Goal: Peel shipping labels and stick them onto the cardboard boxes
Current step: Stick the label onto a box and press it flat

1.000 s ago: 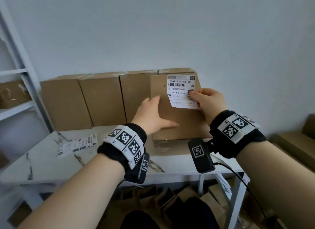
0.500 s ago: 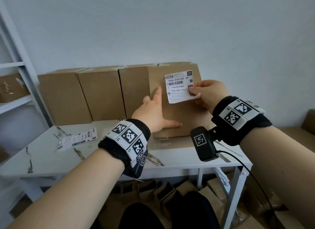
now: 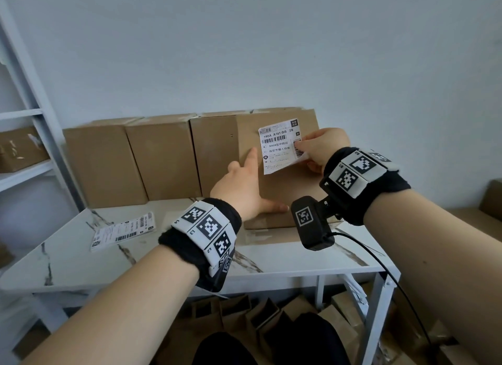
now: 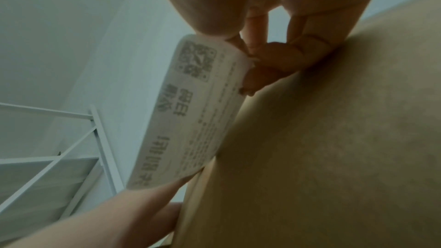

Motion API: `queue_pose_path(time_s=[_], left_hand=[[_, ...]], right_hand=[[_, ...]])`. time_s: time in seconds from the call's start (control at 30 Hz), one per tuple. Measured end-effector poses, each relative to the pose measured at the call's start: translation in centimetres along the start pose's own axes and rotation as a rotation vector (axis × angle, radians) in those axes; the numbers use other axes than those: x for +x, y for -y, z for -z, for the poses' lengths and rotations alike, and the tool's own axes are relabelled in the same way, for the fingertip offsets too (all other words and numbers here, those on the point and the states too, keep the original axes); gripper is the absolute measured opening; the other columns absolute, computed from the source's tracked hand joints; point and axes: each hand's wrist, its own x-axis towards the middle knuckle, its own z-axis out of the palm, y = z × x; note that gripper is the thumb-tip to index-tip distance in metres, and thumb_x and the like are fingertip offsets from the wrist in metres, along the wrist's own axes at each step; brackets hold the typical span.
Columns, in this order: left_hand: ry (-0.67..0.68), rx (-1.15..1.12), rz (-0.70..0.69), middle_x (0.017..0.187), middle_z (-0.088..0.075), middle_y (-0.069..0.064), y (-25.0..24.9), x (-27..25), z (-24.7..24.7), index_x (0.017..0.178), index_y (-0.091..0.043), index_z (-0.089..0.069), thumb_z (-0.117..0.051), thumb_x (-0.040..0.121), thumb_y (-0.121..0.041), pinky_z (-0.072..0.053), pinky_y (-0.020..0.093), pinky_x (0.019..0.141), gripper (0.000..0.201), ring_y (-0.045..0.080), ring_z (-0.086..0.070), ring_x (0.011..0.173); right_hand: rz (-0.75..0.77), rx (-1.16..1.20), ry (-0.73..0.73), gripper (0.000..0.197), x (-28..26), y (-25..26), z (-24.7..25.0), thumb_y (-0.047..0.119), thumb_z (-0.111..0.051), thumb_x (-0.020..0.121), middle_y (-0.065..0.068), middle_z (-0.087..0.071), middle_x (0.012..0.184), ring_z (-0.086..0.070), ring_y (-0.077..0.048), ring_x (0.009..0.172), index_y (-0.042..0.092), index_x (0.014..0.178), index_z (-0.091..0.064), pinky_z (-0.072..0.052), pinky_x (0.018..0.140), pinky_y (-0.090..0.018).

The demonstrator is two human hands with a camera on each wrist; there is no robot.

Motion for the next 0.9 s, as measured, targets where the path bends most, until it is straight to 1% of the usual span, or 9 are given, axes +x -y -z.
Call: queue_pose_path(time_s=[0.07, 0.13, 0.2, 0.33, 0.47, 0.6, 0.73, 0.8, 0.9], left_hand=[[-0.007, 0.011, 0.003, 0.137, -0.031, 0.014, -0.07, -0.04, -0.03, 0.149, -0.028, 0.007, -0.075, 0.061, -0.061, -0.046, 0.037, 0.085, 0.125, 0.031, -0.052, 0.114], [-0.011, 0.02, -0.01, 0.132, -0.032, 0.014, -0.14, -0.09, -0.02, 0.148, -0.032, 0.01, -0.075, 0.061, -0.061, -0.047, 0.036, 0.082, 0.125, 0.031, -0.054, 0.107], [-0.004, 0.028, -0.032, 0.127, -0.033, 0.014, -0.22, -0.13, 0.04, 0.147, -0.038, 0.011, -0.074, 0.062, -0.062, -0.047, 0.035, 0.079, 0.122, 0.031, -0.056, 0.099], [0.022, 0.057, -0.05, 0.124, -0.032, 0.013, -0.18, 0.0, 0.16, 0.146, -0.044, 0.004, -0.072, 0.064, -0.063, -0.047, 0.033, 0.08, 0.113, 0.032, -0.055, 0.096], [0.026, 0.077, -0.055, 0.122, -0.032, 0.012, 0.02, 0.16, 0.05, 0.146, -0.043, -0.002, -0.07, 0.063, -0.067, -0.049, 0.034, 0.084, 0.111, 0.032, -0.055, 0.099], [0.027, 0.086, -0.055, 0.123, -0.033, 0.012, 0.05, 0.34, 0.0, 0.147, -0.043, -0.002, -0.07, 0.063, -0.067, -0.049, 0.034, 0.083, 0.11, 0.031, -0.055, 0.1], [0.031, 0.08, -0.047, 0.123, -0.032, 0.012, 0.17, 0.52, -0.01, 0.146, -0.044, -0.003, -0.07, 0.061, -0.069, -0.048, 0.033, 0.081, 0.112, 0.031, -0.054, 0.1], [0.035, 0.081, -0.046, 0.123, -0.032, 0.012, 0.22, 0.6, 0.0, 0.146, -0.045, -0.003, -0.07, 0.06, -0.069, -0.048, 0.033, 0.082, 0.112, 0.031, -0.054, 0.101], [0.038, 0.086, -0.044, 0.124, -0.033, 0.011, 0.24, 0.69, 0.05, 0.146, -0.045, -0.002, -0.07, 0.059, -0.071, -0.049, 0.034, 0.083, 0.113, 0.031, -0.054, 0.101]], right_hand=[[-0.003, -0.028, -0.003, 0.025, 0.05, 0.02, -0.03, 0.016, -0.068, 0.081, -0.012, -0.067, 0.083, -0.054, -0.022, 0.057, 0.017, 0.06, -0.056, -0.05, 0.06, -0.034], [-0.001, -0.055, -0.009, 0.024, 0.09, 0.08, -0.11, 0.017, -0.068, 0.081, -0.014, -0.068, 0.085, -0.056, -0.025, 0.065, 0.016, 0.061, -0.056, -0.054, 0.071, -0.038], [0.004, -0.074, -0.017, 0.024, 0.16, 0.12, -0.18, 0.017, -0.069, 0.081, -0.013, -0.068, 0.085, -0.056, -0.025, 0.069, 0.016, 0.061, -0.056, -0.053, 0.077, -0.039], [0.009, -0.107, -0.014, 0.019, 0.4, 0.07, -0.21, 0.018, -0.069, 0.081, -0.008, -0.062, 0.074, -0.055, -0.025, 0.07, 0.014, 0.065, -0.059, -0.053, 0.078, -0.039], [0.023, -0.145, -0.026, 0.009, 0.27, 0.11, -0.28, 0.019, -0.068, 0.082, -0.003, -0.056, 0.063, -0.056, -0.025, 0.068, 0.011, 0.083, -0.066, -0.055, 0.078, -0.04], [0.043, -0.165, -0.03, 0.007, 0.13, 0.02, -0.22, 0.018, -0.069, 0.08, 0.0, -0.055, 0.061, -0.056, -0.021, 0.061, 0.011, 0.08, -0.067, -0.056, 0.075, -0.038], [0.069, -0.204, 0.008, 0.024, -0.1, -0.04, 0.09, 0.018, -0.074, 0.077, 0.003, -0.057, 0.065, -0.059, -0.02, 0.072, 0.022, 0.063, -0.054, -0.057, 0.08, -0.039], [0.085, -0.23, 0.036, 0.025, -0.28, 0.0, 0.27, 0.017, -0.077, 0.074, 0.003, -0.058, 0.07, -0.061, -0.021, 0.076, 0.021, 0.067, -0.053, -0.056, 0.082, -0.04], [0.122, -0.301, 0.078, 0.029, -0.57, 0.2, 0.39, 0.018, -0.08, 0.07, -0.002, -0.066, 0.089, -0.066, -0.023, 0.09, 0.016, 0.088, -0.058, -0.056, 0.084, -0.042]])
